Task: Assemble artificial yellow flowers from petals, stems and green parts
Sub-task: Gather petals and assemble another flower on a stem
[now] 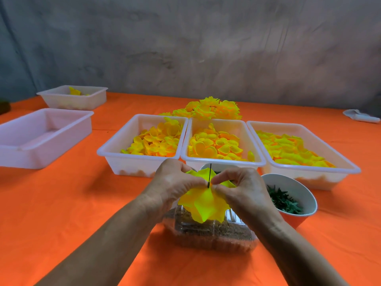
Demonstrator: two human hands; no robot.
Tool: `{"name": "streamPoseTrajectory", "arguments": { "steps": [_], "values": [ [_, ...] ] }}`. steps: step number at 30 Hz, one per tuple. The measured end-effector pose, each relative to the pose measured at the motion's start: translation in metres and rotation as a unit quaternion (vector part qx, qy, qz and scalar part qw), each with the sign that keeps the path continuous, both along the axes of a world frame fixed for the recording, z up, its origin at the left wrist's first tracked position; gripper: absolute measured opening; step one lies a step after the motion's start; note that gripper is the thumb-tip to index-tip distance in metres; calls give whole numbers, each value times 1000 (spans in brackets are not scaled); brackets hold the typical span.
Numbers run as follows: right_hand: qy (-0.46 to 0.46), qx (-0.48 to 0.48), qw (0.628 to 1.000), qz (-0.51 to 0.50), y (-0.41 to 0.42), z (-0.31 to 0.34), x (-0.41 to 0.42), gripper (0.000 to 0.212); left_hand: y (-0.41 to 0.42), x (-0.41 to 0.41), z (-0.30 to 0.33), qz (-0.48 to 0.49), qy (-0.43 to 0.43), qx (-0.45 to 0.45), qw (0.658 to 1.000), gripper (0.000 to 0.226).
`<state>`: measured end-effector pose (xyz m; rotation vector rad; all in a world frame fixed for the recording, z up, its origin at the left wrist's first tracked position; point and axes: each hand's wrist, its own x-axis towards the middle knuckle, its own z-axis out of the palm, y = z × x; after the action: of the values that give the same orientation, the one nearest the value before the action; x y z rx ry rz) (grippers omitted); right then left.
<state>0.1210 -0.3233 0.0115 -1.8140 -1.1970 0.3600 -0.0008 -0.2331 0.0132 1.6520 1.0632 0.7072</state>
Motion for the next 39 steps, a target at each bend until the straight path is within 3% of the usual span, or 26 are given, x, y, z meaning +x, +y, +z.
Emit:
{"name": "streamPoseTrajectory", "arguments": {
  "steps": [8,13,19,26,30,33,36,39],
  "values": [
    [29,0,1000,8,-1,-3,6,14,6,-6,-1,-14,-37,-16,999,22],
    [37,14,999,11,-1,-6,7,13,7,-10,-8,-18,-9,-17,1000,47],
    [59,28,998,13,-1,-9,6,16,7,-9,-10,-25,6,-14,1000,51],
    [200,18,979,24,-11,-12,10,22,6,-14,-15,-11,12,-13,1000,43],
    [255,21,966,30,-18,-9,17,28,8,-20,-15,-23,-19,-87,996,33],
    [214,16,976,24,-22,-6,18,28,11,-22,-13,-36,-30,-109,993,19],
    [86,37,996,-10,-23,-3,16,25,6,-23,-11,-35,-61,-11,997,11],
    [-78,104,991,-27,-23,5,9,19,-2,-23,-2,-42,-101,115,987,18]
  ]
}}
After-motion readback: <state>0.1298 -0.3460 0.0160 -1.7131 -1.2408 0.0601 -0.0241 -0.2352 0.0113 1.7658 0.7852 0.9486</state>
